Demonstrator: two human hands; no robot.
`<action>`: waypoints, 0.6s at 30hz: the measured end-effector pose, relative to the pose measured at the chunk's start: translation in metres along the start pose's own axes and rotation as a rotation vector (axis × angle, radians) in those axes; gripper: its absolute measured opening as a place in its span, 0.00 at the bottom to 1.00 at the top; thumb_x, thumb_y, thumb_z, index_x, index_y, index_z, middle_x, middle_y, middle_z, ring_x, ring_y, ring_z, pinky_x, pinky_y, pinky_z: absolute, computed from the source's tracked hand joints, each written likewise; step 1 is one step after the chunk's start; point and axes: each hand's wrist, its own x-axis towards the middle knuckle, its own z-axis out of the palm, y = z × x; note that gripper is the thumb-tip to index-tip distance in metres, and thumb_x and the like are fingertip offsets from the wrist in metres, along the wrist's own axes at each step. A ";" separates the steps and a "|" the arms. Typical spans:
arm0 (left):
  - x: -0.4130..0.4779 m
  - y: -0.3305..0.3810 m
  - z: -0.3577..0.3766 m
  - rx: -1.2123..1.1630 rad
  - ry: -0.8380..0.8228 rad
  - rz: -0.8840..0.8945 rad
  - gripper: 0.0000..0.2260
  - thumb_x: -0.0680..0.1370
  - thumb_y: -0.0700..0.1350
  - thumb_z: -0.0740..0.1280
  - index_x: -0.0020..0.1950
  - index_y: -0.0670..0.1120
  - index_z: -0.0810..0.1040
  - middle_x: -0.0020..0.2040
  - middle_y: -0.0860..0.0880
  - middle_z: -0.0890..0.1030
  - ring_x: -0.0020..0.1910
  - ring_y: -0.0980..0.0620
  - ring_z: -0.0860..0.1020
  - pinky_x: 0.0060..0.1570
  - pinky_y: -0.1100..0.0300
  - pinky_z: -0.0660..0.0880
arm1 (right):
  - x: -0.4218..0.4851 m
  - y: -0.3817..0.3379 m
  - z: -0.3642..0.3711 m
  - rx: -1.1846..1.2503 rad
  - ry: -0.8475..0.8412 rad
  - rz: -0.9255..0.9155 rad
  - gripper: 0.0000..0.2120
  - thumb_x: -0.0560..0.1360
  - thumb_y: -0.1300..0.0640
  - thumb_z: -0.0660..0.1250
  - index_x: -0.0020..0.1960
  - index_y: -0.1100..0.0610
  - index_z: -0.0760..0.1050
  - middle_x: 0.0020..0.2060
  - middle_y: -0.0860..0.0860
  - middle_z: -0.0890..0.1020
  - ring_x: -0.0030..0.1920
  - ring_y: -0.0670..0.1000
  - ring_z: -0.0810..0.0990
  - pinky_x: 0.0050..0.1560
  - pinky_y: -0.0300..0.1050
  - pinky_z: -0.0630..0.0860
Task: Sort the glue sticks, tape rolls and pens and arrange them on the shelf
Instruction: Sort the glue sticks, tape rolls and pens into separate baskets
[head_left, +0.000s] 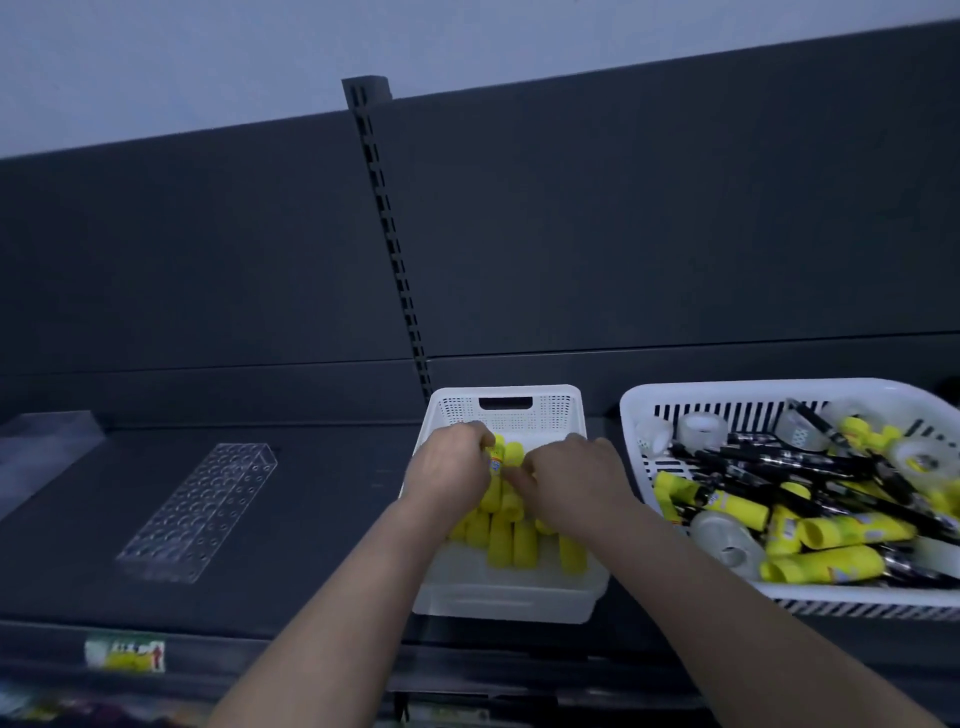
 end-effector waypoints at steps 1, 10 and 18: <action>0.002 0.003 0.001 -0.009 0.002 0.013 0.14 0.78 0.41 0.60 0.61 0.50 0.78 0.58 0.51 0.80 0.57 0.48 0.77 0.51 0.55 0.75 | -0.003 0.006 -0.003 0.006 0.060 -0.006 0.22 0.80 0.40 0.51 0.49 0.51 0.79 0.48 0.51 0.82 0.54 0.55 0.75 0.49 0.49 0.64; 0.015 0.088 0.019 -0.113 0.051 0.181 0.13 0.78 0.42 0.59 0.58 0.51 0.80 0.53 0.51 0.82 0.56 0.49 0.76 0.49 0.57 0.74 | -0.044 0.118 -0.043 -0.026 0.211 0.207 0.10 0.77 0.54 0.59 0.50 0.47 0.79 0.45 0.47 0.82 0.51 0.53 0.77 0.43 0.45 0.64; 0.027 0.173 0.054 0.122 -0.040 0.213 0.08 0.73 0.39 0.62 0.49 0.46 0.77 0.51 0.46 0.81 0.51 0.44 0.78 0.45 0.56 0.76 | -0.058 0.193 -0.054 -0.063 0.165 0.289 0.09 0.76 0.54 0.61 0.51 0.47 0.78 0.46 0.47 0.82 0.50 0.54 0.79 0.41 0.43 0.63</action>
